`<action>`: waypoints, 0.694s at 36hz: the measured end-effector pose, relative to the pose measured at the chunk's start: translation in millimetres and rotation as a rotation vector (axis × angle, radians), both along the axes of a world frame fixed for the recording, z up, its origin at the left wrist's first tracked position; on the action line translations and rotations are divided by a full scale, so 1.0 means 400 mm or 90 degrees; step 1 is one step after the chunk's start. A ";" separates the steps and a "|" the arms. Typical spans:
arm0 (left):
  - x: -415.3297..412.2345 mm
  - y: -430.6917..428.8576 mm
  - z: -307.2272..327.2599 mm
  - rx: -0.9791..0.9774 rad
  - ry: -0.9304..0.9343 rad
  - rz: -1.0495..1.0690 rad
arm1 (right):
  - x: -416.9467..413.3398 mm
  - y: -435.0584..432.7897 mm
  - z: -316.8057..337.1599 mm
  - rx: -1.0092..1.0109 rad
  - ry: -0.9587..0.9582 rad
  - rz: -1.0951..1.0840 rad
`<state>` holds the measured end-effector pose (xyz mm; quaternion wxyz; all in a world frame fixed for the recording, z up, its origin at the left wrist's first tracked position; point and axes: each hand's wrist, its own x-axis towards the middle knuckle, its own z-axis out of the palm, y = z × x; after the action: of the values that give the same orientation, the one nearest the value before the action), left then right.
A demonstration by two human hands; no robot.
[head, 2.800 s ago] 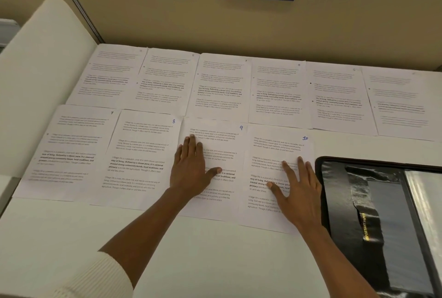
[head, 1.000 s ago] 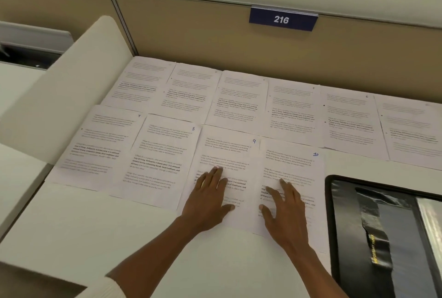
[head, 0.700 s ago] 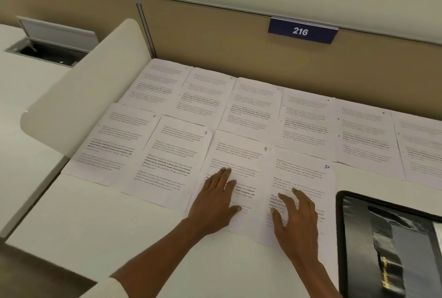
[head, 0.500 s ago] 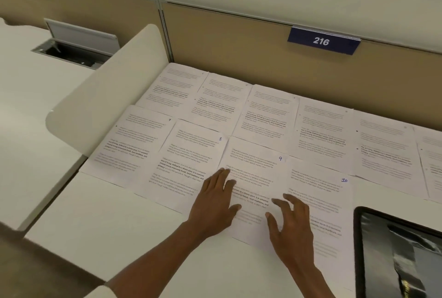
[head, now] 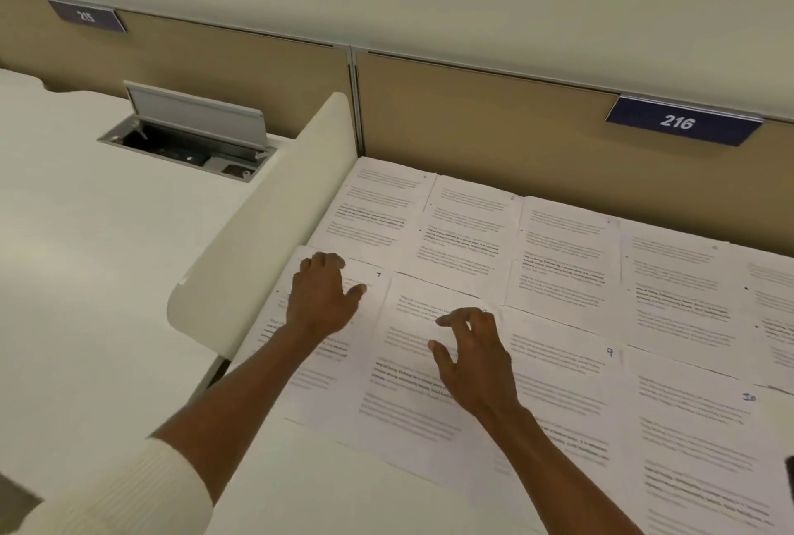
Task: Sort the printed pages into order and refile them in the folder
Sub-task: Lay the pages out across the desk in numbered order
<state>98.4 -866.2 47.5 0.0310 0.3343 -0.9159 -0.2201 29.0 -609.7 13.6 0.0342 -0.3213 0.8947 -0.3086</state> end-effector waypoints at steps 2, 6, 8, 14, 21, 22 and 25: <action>-0.029 -0.074 -0.001 -0.011 -0.012 -0.007 | -0.020 -0.078 0.004 0.026 -0.009 0.011; -0.091 -0.176 -0.011 -0.022 -0.047 -0.021 | -0.064 -0.205 0.019 0.083 -0.020 0.027; -0.125 -0.220 -0.019 -0.023 -0.066 -0.038 | -0.088 -0.266 0.017 0.097 -0.013 0.042; -0.220 -0.299 -0.043 -0.040 -0.089 -0.044 | -0.162 -0.398 -0.004 0.197 0.008 0.082; -0.293 -0.322 -0.074 -0.058 -0.107 -0.028 | -0.226 -0.487 -0.043 0.210 0.024 0.088; -0.303 -0.321 -0.076 -0.068 -0.114 -0.026 | -0.233 -0.496 -0.048 0.209 0.024 0.087; -0.333 -0.319 -0.084 -0.080 -0.140 -0.011 | -0.245 -0.512 -0.069 0.205 0.015 0.081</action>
<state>-35.0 -993.9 13.8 -0.0505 0.3456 -0.9287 -0.1248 -69.0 -814.3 -13.9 0.0940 -0.3715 0.9106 -0.1547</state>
